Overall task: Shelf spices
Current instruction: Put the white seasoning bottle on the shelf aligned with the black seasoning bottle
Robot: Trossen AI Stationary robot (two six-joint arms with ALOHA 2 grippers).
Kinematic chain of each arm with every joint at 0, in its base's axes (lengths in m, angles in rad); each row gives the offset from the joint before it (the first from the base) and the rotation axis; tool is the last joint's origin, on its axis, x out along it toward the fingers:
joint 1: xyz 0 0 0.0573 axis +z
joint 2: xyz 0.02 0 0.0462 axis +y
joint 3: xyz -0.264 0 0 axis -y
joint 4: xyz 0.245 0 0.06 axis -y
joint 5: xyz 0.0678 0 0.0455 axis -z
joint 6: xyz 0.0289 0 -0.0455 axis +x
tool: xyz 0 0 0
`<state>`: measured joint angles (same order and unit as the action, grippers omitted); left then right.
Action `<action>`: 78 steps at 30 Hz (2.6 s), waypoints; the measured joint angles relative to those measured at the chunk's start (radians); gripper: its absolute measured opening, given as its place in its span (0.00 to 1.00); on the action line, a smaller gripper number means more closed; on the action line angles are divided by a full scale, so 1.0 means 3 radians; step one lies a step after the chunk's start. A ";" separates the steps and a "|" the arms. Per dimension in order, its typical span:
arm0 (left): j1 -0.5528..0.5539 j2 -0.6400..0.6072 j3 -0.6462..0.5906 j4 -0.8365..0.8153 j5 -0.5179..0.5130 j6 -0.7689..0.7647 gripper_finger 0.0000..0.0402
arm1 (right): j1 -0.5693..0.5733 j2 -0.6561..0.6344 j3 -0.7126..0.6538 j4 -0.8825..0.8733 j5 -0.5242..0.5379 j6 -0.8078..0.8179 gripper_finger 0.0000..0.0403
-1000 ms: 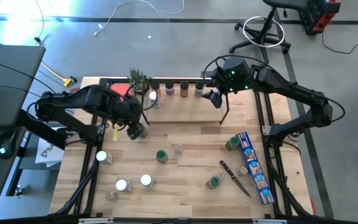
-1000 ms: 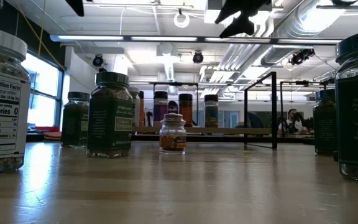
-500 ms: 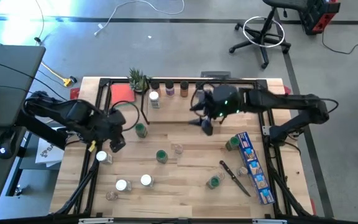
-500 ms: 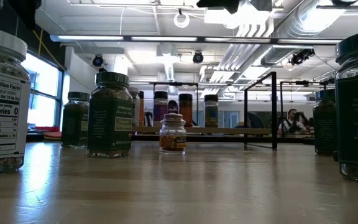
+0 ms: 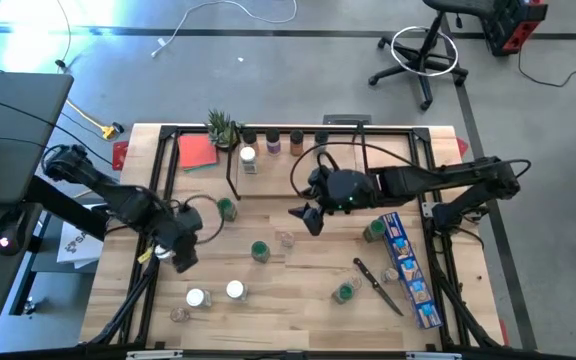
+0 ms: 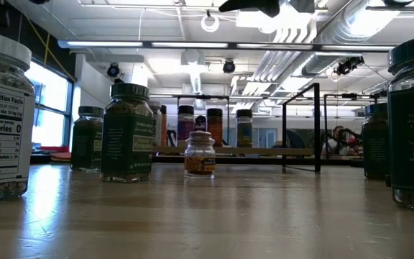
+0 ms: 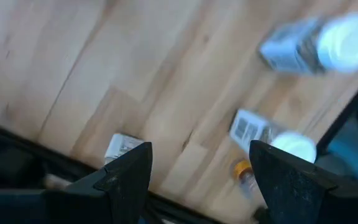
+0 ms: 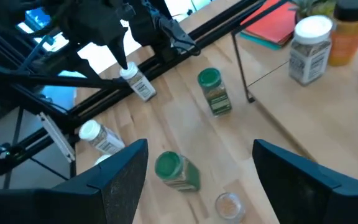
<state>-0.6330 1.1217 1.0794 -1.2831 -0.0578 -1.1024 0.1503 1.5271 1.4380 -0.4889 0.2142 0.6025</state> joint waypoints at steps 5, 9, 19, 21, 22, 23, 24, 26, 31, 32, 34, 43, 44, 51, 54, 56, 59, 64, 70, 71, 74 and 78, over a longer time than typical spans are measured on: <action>-0.0690 0.0037 0.0004 0.0212 -0.0190 -0.0030 0.66 | 0.0073 -0.0001 0.0000 0.0001 0.0053 0.0022 0.70; -0.1170 0.0231 0.0004 0.0407 -0.0203 -0.0343 0.66 | 0.0137 0.0018 0.0001 0.0000 0.0236 0.0173 0.70; -0.1479 0.1018 0.0008 0.0808 -0.0402 -0.0673 0.66 | 0.0153 0.0019 0.0001 -0.0001 0.0304 0.0159 0.70; -0.1475 0.1127 0.0008 0.0809 -0.0388 -0.0626 0.66 | 0.0153 0.0018 0.0001 -0.0001 0.0303 0.0172 0.70; -0.1470 0.1164 0.0008 0.0808 -0.0385 -0.0599 0.66 | 0.0154 0.0018 0.0001 -0.0002 0.0303 0.0173 0.70; -0.1469 0.1193 0.0008 0.0808 -0.0385 -0.0582 0.66 | 0.0154 0.0018 0.0001 -0.0001 0.0303 0.0173 0.70; -0.1468 0.1214 0.0008 0.0811 -0.0383 -0.0572 0.66 | 0.0154 0.0018 0.0001 -0.0002 0.0303 0.0173 0.70; -0.1449 0.1232 0.0008 0.0824 -0.0375 -0.0574 0.67 | 0.0154 0.0018 0.0001 -0.0001 0.0300 0.0173 0.70; -0.1336 0.1232 0.0008 0.0875 -0.0348 -0.0588 0.73 | 0.0132 0.0017 0.0001 -0.0001 0.0300 0.0151 0.70; -0.1305 0.1232 0.0008 0.0897 -0.0350 -0.0586 0.75 | 0.0132 0.0017 0.0001 -0.0001 0.0300 0.0150 0.70; -0.1254 0.1232 0.0000 0.0953 -0.0344 -0.0482 0.78 | 0.0132 0.0017 0.0001 -0.0001 0.0300 0.0149 0.70; -0.1226 0.1232 -0.0009 0.0986 -0.0620 -0.0190 0.81 | 0.0134 0.0017 0.0001 0.0000 0.0299 0.0183 0.70; -0.1226 0.1235 -0.0009 0.1000 -0.0653 -0.0182 0.81 | 0.0134 0.0017 0.0001 0.0000 0.0298 0.0218 0.70; -0.1226 0.1356 -0.0010 0.1201 -0.0699 -0.0151 0.75 | 0.0134 0.0016 0.0001 0.0000 0.0242 0.0263 0.70; -0.1227 0.1409 -0.0010 0.1226 -0.0614 -0.0171 0.70 | 0.0134 0.0016 0.0001 -0.0001 0.0234 0.0254 0.70; -0.1229 0.1410 -0.0010 0.1218 -0.0596 -0.0219 0.65 | 0.0134 0.0016 0.0001 -0.0007 0.0233 0.0239 0.70; -0.1229 0.1384 -0.0010 0.1217 -0.0598 -0.0235 0.58 | 0.0132 0.0016 0.0001 -0.0028 0.0233 0.0234 0.70; -0.1210 0.1319 -0.0008 0.1165 -0.0527 -0.0150 0.49 | 0.0132 0.0016 0.0001 -0.0029 0.0233 0.0173 0.70; -0.1086 0.1054 0.0282 0.0482 -0.0460 0.0278 0.49 | 0.0132 0.0016 0.0001 -0.0030 0.0234 0.0270 0.70; -0.1034 0.0982 0.0355 0.0316 -0.0474 0.0353 0.49 | 0.0132 0.0016 0.0001 -0.0031 0.0233 0.0309 0.70; -0.0824 0.0763 0.0561 0.0038 -0.0519 0.0589 0.49 | 0.0132 0.0016 0.0001 -0.0031 0.0234 0.0323 0.70; -0.0346 0.0577 0.0874 -0.0063 -0.0576 0.1125 0.49 | 0.0132 -0.0019 0.0001 -0.0051 0.0231 0.0363 0.70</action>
<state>-0.7369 1.2949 1.3415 -1.3020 -0.2306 -0.7650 0.1898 1.5215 1.4384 -0.5042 0.2834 0.7114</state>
